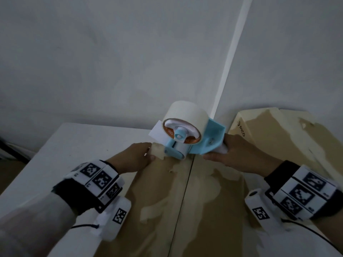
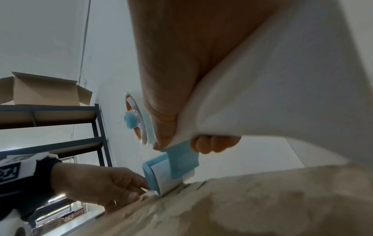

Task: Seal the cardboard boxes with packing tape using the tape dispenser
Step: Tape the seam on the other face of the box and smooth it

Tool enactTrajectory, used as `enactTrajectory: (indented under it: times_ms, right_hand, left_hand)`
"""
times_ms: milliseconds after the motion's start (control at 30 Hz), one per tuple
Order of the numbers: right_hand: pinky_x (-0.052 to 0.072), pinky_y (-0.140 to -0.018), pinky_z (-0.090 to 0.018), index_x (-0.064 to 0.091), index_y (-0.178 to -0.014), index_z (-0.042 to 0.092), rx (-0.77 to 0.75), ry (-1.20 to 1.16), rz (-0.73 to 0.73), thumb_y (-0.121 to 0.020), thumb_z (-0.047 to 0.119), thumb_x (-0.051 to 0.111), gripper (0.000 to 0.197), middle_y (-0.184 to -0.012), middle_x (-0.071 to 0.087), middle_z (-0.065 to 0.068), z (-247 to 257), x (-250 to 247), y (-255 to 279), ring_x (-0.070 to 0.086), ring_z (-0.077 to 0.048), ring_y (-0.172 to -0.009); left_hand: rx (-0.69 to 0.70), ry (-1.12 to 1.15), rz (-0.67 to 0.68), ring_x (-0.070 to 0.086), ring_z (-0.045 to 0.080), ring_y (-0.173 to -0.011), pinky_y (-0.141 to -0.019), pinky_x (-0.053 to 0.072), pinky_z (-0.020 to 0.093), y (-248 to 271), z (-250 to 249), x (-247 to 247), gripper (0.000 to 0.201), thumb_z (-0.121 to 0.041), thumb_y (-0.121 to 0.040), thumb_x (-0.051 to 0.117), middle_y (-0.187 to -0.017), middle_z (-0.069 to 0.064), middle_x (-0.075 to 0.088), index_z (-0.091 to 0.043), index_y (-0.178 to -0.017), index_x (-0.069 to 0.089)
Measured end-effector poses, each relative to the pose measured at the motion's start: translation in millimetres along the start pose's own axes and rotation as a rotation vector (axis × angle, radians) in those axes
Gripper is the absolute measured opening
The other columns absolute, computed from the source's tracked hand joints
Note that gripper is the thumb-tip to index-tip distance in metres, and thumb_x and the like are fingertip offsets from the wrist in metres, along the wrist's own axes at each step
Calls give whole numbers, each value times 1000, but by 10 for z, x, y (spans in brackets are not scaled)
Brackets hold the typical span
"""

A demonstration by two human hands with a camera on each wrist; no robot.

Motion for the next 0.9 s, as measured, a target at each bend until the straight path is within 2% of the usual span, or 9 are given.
enactTrajectory:
  times_ms: [67, 133, 200, 267, 367, 500, 600, 733, 900]
  right_hand:
    - [39, -64, 3, 55, -105, 35, -3, -8, -10, -80, 40, 64, 27, -93, 60, 20, -5, -2, 7, 52, 23, -77]
    - [39, -64, 2, 55, -105, 35, -6, -2, -19, -79, 39, 65, 28, -95, 62, 17, 0, -22, 1, 54, 19, -78]
    - [40, -63, 2, 55, -104, 34, -2, 14, -16, -78, 39, 66, 29, -94, 61, 16, 8, -46, -10, 52, 16, -79]
    - [39, -60, 2, 54, -102, 35, -1, 24, -3, -78, 39, 66, 28, -91, 59, 18, 14, -57, -15, 52, 16, -74]
    - [39, -63, 2, 54, -104, 35, -24, 30, 11, -78, 38, 66, 29, -97, 61, 15, 22, -76, -5, 53, 19, -76]
    - [46, -79, -19, 55, -114, 26, -11, 76, 8, -77, 40, 66, 41, -106, 62, 9, 14, -172, -3, 58, -4, -93]
    - [47, -78, -20, 55, -110, 32, -18, 81, 25, -77, 44, 64, 36, -105, 63, 11, -5, -192, 0, 55, 6, -90]
    - [48, -78, -23, 58, -110, 27, -6, 57, 4, -78, 45, 64, 37, -105, 66, 6, -104, -132, 61, 59, 0, -92]
    - [48, -82, -25, 58, -114, 26, -2, 21, -25, -79, 44, 63, 39, -108, 66, 5, -185, -98, 98, 59, -5, -95]
  left_hand:
    - [-48, 80, 64, 49, 21, -119, -99, 39, 29, 22, -45, 112, 55, -38, -89, 53, -134, 6, 49, -11, -134, 38]
    - [-67, 85, 134, 46, 20, -120, -101, 41, 31, 22, -63, 253, 100, -59, -69, 65, -137, 5, 42, -10, -143, 19]
    - [-95, 71, 145, 45, 23, -123, -102, 44, 38, 3, -9, 323, 138, -77, -41, 61, -141, 8, 38, -13, -146, -2]
    - [-126, 109, 130, 45, 25, -124, -101, 45, 41, -30, 69, 367, 146, -80, -36, 59, -142, 10, 38, -14, -145, -12]
    - [-164, 167, 109, 43, 24, -126, -105, 41, 39, 28, 59, 368, 133, -62, -57, 70, -144, 10, 37, -12, -145, -16]
    - [-225, 214, 96, 36, 23, -133, -111, 32, 34, 89, 44, 382, 124, -42, -75, 71, -150, 9, 31, -8, -141, -28]
    - [-269, 175, 91, 33, 23, -135, -107, 28, 29, 104, -7, 362, 118, -40, -79, 68, -152, 9, 27, -6, -142, -25]
    - [-319, 179, 120, 30, 26, -137, -110, 26, 32, 93, 2, 414, 110, -45, -82, 62, -153, 10, 23, -11, -144, -22]
    - [-327, 359, 71, 35, 28, -134, -114, 26, 42, -39, 124, 435, 65, -51, -93, 31, -151, 10, 27, -16, -145, 12]
Point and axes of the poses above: each hand's wrist, its own y-axis away from the middle knuckle, its own x-axis out of the palm, z = x × y, the point moved 9 cm from there along -y, towards the middle knuckle
